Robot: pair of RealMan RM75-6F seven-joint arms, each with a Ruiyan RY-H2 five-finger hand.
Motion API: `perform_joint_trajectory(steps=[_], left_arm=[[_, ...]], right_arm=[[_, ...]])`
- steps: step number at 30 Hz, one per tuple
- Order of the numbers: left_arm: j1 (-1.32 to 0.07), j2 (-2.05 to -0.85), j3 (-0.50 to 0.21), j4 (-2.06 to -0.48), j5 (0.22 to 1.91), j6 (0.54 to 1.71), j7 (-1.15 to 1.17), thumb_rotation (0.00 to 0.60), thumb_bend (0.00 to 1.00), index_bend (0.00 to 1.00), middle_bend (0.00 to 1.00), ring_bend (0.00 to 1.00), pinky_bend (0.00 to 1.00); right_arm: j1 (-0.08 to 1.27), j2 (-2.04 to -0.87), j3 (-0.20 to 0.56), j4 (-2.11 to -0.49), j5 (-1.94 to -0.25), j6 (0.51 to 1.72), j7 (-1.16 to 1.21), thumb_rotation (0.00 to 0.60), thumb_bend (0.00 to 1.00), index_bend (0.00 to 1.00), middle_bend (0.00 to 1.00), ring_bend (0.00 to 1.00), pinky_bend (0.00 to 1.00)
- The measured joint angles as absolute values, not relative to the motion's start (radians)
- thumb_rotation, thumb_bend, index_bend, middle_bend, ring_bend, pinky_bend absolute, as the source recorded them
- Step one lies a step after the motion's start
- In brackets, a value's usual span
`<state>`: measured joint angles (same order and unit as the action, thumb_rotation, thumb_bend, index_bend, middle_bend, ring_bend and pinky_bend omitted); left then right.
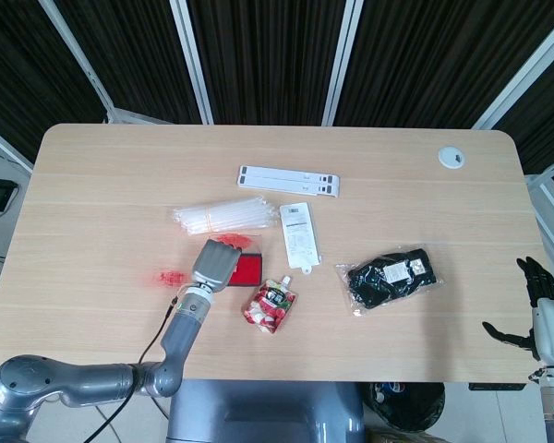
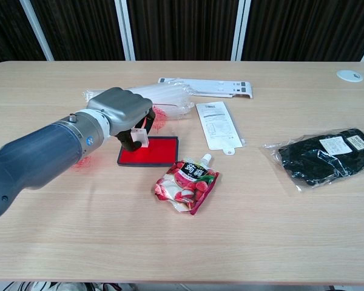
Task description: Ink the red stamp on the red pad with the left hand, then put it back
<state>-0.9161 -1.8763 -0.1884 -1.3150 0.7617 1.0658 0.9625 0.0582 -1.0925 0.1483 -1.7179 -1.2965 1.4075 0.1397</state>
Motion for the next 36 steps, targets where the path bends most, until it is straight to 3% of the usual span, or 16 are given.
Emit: perform_joint_trajectory(steps=[15,26,36], left_arm=[[-0.889,-1.760,-0.196,-1.463,0.803,1.122,0.936,0.600,0.57,0.68,0.68,0.54,0.61],[-0.786,-1.591,-0.123,-1.596,0.864,1.162,0.836,0.600,0.57,0.66,0.66,0.52,0.60],[-0.737,-1.570,-0.069,-1.559,0.887,1.140,0.771,0.600,0.57,0.64,0.63,0.49,0.58]], right_arm=[[0.058,-1.093,0.147,-1.715,-1.300,1.409,0.139,0.600,0.16,0.00,0.00,0.00,0.20],[0.057,-1.095,0.146,-1.716,-1.302,1.412,0.133,0.600,0.16,0.00,0.00,0.00,0.20],[0.056,-1.094,0.146,-1.716,-1.302,1.413,0.134,0.600,0.16,0.00,0.00,0.00,0.20]])
